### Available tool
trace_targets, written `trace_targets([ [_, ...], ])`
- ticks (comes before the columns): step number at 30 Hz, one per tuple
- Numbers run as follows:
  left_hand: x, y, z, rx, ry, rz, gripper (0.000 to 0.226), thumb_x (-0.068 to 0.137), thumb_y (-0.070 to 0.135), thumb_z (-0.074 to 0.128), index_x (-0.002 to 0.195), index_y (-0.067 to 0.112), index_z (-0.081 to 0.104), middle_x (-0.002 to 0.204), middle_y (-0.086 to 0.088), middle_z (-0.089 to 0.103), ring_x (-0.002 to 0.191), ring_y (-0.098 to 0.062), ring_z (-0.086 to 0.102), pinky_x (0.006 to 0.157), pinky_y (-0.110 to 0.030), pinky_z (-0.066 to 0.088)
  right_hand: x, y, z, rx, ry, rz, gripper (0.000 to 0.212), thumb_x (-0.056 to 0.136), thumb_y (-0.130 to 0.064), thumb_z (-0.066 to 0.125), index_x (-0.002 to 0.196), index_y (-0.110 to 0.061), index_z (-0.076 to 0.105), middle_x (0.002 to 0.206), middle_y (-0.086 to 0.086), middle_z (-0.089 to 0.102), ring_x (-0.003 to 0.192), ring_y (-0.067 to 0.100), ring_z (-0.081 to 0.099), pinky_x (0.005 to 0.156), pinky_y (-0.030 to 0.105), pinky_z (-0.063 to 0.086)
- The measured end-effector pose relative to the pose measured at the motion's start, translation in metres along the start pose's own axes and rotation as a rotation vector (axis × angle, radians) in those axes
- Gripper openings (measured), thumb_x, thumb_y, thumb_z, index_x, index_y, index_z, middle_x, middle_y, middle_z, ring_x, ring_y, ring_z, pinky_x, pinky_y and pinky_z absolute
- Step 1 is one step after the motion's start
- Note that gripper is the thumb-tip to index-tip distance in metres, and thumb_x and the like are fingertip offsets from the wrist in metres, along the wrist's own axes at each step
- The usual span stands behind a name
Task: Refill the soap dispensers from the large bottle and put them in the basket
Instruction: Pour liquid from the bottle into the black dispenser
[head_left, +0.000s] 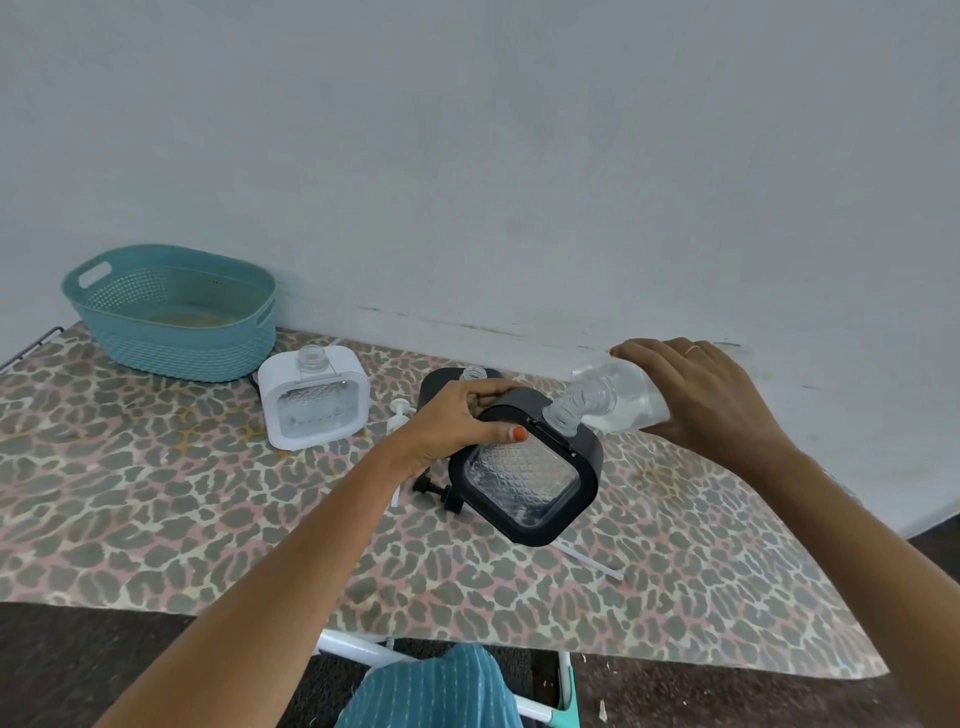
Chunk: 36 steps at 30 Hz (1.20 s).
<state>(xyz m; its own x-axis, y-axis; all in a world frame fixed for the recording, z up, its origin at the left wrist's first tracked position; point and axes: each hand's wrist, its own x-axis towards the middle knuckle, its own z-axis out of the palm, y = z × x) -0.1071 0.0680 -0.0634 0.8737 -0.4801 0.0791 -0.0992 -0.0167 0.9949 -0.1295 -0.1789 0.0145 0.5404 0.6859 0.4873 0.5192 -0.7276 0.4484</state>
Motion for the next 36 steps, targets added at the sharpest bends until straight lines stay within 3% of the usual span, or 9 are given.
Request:
trace_targets([
  [11,-0.001,0.005,0.002,0.012,-0.001,0.013,0.038,0.075,-0.006,0.065,0.105,0.016,0.058,0.077,0.025,0.070,0.080,0.009,0.063,0.075,-0.008,0.048,0.003,0.005,-0.002,-0.024,-0.015,-0.045,0.087,0.041,-0.019,0.093,0.113,-0.012,0.045,0.102,0.011,0.069,0.073,0.031,0.067,0.064,0.036,0.053],
  [23,0.000,0.008,0.005,-0.008,0.003,0.024,0.037,0.075,-0.005,0.066,0.106,0.015,0.058,0.084,0.018,0.068,0.080,0.009,0.063,0.074,-0.008,0.047,0.006,0.009,-0.005,-0.052,-0.021,-0.080,0.088,0.039,-0.015,0.093,0.113,-0.012,0.045,0.102,0.012,0.070,0.073,0.032,0.067,0.063,0.037,0.053],
  [36,0.002,0.009,0.006,-0.009,-0.011,0.029,0.038,0.076,-0.007,0.064,0.105,0.017,0.057,0.075,0.025,0.070,0.079,0.009,0.063,0.073,-0.007,0.047,0.008,0.010,-0.007,-0.062,-0.028,-0.113,0.088,0.038,-0.010,0.092,0.112,-0.012,0.045,0.101,0.011,0.070,0.074,0.031,0.067,0.061,0.034,0.052],
])
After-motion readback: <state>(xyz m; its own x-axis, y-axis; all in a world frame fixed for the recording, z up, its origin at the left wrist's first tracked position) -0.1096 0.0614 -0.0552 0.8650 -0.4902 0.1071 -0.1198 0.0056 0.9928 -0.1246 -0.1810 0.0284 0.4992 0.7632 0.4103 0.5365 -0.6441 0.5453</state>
